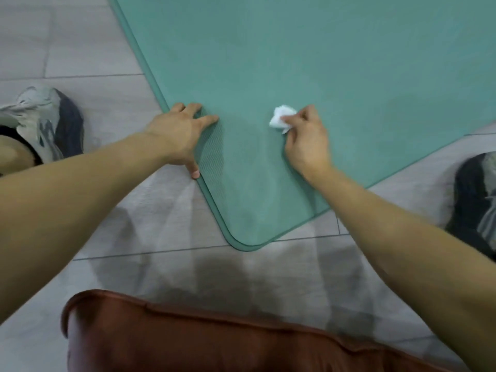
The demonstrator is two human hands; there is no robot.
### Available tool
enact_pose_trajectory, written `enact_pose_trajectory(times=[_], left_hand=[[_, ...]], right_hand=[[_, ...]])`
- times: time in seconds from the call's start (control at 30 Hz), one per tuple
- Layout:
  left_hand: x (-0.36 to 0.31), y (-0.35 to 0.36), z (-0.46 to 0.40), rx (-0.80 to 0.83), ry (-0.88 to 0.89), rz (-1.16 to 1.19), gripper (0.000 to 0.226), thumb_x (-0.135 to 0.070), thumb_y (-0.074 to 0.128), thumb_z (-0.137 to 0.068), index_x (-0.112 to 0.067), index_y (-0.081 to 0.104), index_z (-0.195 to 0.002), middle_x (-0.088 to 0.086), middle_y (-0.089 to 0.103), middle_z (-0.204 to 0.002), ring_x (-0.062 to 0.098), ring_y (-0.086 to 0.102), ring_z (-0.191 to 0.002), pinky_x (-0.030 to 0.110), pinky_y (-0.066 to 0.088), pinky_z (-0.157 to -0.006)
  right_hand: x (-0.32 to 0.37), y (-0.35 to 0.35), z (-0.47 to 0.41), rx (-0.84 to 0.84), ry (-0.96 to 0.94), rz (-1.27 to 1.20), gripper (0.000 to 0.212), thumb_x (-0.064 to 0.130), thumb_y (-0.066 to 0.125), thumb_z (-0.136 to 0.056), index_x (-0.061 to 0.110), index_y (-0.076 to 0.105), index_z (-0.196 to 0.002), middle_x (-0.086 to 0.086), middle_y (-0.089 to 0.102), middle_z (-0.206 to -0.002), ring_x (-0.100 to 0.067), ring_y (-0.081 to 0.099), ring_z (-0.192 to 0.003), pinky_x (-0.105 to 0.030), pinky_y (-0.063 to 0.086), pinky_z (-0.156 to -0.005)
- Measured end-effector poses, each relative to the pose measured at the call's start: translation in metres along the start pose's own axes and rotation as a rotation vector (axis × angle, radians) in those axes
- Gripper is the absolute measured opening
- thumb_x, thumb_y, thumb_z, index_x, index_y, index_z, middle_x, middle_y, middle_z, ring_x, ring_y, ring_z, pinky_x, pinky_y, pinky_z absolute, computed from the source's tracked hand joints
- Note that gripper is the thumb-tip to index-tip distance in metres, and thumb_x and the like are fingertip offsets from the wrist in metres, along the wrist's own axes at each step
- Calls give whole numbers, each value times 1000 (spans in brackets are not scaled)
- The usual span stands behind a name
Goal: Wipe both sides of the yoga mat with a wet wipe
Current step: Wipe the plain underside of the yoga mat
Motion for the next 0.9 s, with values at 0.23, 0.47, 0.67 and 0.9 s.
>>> enact_pose_trajectory(times=[0.23,0.47,0.67,0.9], left_hand=[[2,-1,0,-3,0,21,150,-68,97,-40,-42,17,-164,4,20,-170,35,30,-149,51,43,-112],[12,1,3,-46,-18,76,150,-70,96,-40,-36,19,-164,-4,23,-171,28,32,-149,48,42,-115],[22,8,-3,-81,9,47,154,-85,86,-32,-28,27,-163,4,24,-171,30,28,-153,46,23,-127],[37,12,-10,-41,7,176,147,-84,88,-34,-40,28,-160,9,18,-171,34,24,-155,47,31,-125]], right_hand=[[72,22,73,439,-766,-37,41,6,54,-91,15,74,-125,-16,61,-118,-35,62,-102,-41,55,-78],[44,22,4,103,-229,-65,20,34,67,-95,15,69,-102,-5,58,-110,-27,56,-101,-37,49,-88],[97,33,57,288,-458,-167,16,9,65,-96,13,71,-110,-8,58,-102,-28,58,-91,-44,51,-80],[109,43,-15,237,-613,-93,29,41,64,-100,20,82,-107,-13,58,-106,-29,56,-96,-42,50,-83]])
Point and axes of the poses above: each hand's wrist, its own z-axis away from the middle knuckle, its own y-axis out of the palm, x = y × z, the point moved 5 cm from there along -z, towards the middle knuckle
